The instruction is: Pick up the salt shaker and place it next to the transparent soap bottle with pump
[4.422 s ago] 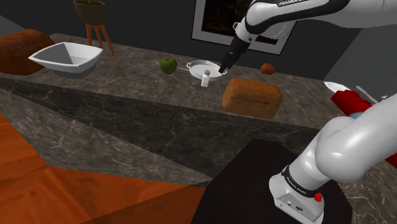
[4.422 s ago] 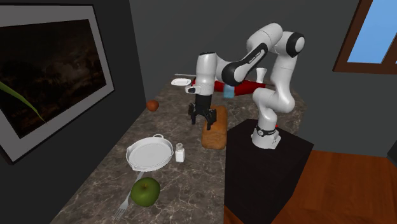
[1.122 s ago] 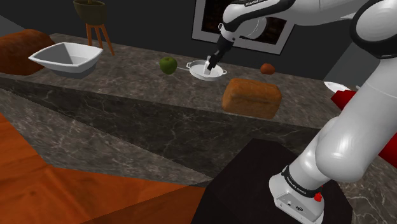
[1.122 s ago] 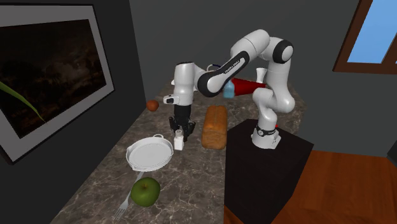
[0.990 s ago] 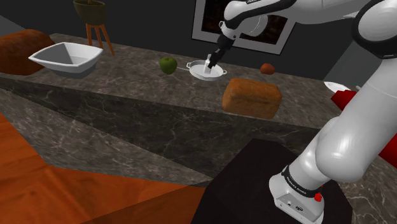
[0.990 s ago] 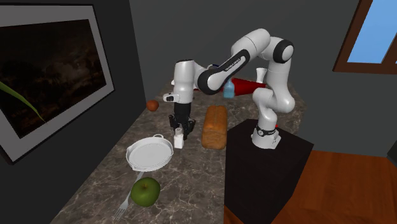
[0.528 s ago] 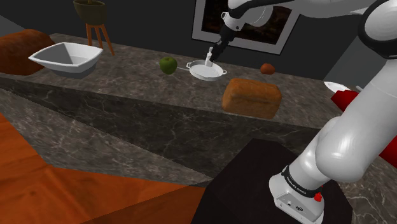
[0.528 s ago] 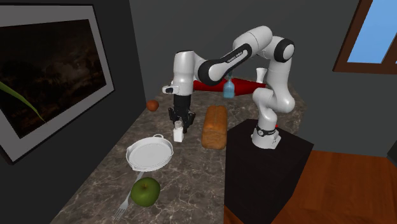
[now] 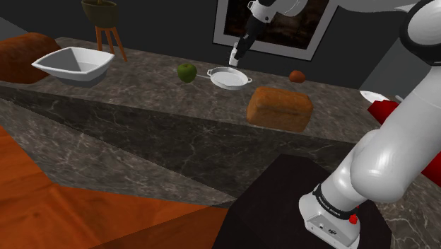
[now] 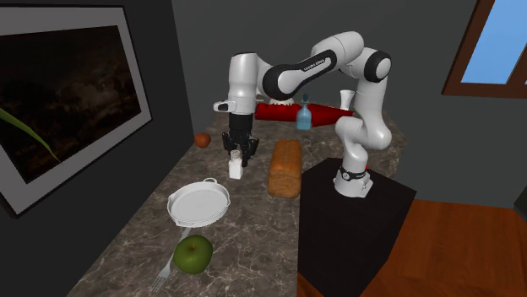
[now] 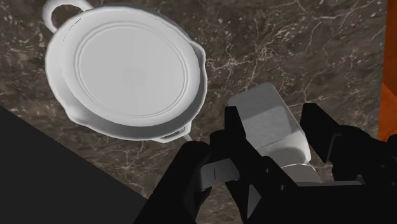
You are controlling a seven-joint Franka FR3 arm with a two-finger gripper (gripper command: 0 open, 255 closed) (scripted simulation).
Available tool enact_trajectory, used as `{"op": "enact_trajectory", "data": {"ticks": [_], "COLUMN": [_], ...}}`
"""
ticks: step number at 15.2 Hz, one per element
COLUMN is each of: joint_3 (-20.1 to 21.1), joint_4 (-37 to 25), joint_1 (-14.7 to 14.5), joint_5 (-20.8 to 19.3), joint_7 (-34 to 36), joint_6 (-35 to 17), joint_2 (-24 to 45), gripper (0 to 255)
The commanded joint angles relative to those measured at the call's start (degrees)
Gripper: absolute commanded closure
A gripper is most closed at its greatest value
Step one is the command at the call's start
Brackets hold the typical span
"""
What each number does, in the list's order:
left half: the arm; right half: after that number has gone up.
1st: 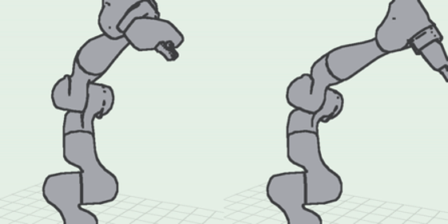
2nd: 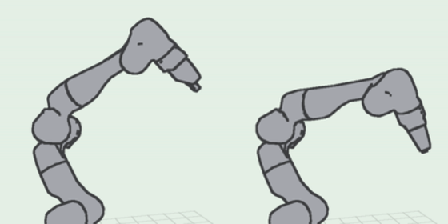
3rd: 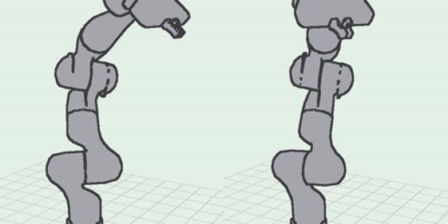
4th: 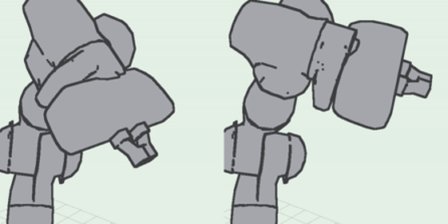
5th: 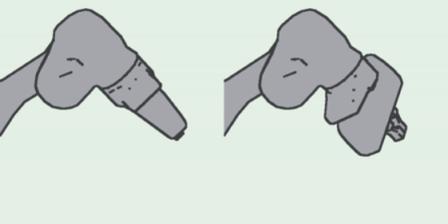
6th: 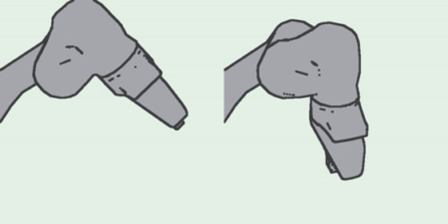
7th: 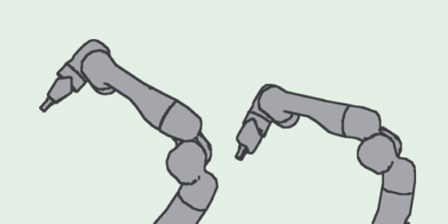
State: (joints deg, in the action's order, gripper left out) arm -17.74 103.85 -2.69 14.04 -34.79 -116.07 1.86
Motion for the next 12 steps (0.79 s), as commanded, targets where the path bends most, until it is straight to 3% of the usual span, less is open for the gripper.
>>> {"op": "enact_trajectory", "data": {"ticks": [1, 12], "joint_3": [0.0, -0.2], "joint_4": [-1.3, -10.2], "joint_1": [0.0, 0.2], "joint_5": [-0.3, -0.8], "joint_7": [0.5, 2.1], "joint_6": [1.5, 9.9], "joint_2": [-0.3, 0.2], "gripper": [255, 255]}}
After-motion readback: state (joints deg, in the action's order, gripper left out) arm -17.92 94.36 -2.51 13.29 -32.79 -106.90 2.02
